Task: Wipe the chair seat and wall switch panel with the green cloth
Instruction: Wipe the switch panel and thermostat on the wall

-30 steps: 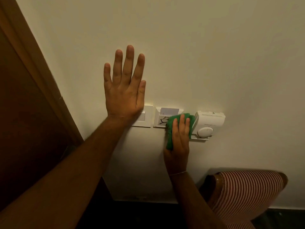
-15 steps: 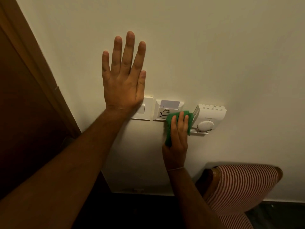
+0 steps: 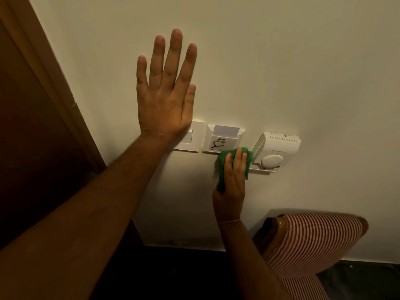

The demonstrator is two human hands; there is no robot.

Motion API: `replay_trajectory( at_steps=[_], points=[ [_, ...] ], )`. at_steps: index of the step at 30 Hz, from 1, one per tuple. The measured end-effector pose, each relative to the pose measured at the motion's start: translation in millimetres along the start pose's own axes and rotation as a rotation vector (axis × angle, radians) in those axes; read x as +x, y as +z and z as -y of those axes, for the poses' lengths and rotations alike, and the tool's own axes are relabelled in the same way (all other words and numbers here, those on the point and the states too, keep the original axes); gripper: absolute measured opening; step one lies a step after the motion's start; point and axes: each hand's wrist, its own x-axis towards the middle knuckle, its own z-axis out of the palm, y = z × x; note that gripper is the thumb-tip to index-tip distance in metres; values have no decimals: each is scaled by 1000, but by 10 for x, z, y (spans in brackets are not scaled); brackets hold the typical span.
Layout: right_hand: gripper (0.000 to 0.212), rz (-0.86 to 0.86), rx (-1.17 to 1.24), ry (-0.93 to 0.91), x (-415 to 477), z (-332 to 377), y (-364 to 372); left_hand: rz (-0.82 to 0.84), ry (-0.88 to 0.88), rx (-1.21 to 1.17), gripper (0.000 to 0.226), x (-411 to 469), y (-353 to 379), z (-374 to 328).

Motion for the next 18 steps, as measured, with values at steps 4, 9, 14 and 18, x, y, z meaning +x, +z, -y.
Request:
replay_trajectory(
  at_steps=[4,9,14,18],
  points=[
    [79,-92,38,-45,254,73,31,4,-2,7,68,11,-18,-31],
    [78,-107,28,-57,309,125,95,10,5,-13,66,9,-53,-23],
    [79,-38,22,-2,114,146,67,29,3,15,73,12,-70,-23],
    [76,-116,14,-51,357,239,117,28,1,-6,71,27,-67,-27]
  ],
)
